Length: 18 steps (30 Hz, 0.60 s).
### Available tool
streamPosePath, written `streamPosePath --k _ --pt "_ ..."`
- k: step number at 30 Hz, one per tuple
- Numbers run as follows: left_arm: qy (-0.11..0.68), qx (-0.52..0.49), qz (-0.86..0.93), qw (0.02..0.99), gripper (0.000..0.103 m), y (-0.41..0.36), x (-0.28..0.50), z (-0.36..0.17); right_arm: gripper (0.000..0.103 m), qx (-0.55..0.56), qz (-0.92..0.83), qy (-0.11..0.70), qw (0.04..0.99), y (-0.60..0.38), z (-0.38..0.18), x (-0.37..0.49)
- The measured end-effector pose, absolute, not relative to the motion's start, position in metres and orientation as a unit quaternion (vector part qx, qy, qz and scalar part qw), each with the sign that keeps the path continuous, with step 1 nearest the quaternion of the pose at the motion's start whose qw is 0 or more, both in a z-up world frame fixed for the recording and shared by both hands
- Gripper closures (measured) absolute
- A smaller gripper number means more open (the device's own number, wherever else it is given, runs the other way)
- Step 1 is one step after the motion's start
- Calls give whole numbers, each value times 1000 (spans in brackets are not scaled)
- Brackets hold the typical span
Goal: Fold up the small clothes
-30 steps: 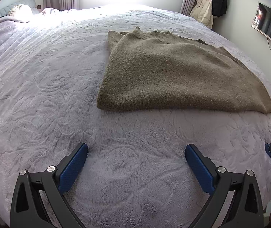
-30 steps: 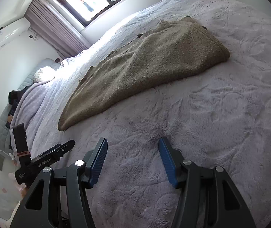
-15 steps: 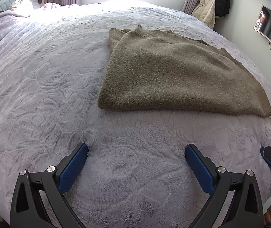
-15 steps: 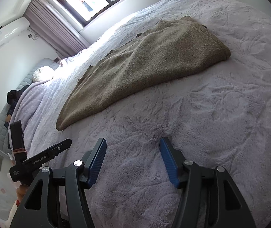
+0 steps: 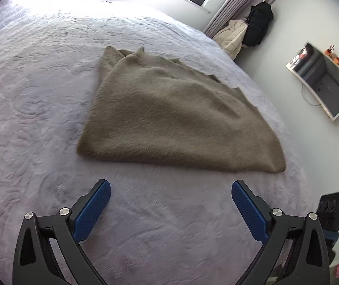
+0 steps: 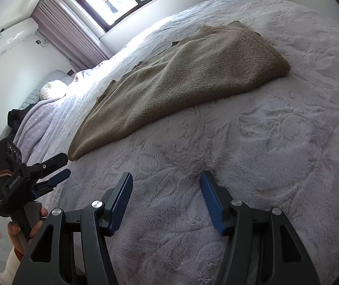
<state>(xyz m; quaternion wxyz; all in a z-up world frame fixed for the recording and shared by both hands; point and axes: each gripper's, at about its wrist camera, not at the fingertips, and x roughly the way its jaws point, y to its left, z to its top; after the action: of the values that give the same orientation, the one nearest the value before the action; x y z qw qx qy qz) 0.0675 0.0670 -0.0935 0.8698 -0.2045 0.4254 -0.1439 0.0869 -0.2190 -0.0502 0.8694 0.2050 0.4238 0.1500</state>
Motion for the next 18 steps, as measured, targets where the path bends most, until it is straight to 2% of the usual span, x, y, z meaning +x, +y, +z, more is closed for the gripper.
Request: streamPosePath --k 6,18 --pt "425 -290 -156 843 1 70 93 -107 40 202 152 426 869 -218 -51 88" --pt "399 -338 -132 842 1 60 131 -114 40 201 156 428 868 -217 -52 89"
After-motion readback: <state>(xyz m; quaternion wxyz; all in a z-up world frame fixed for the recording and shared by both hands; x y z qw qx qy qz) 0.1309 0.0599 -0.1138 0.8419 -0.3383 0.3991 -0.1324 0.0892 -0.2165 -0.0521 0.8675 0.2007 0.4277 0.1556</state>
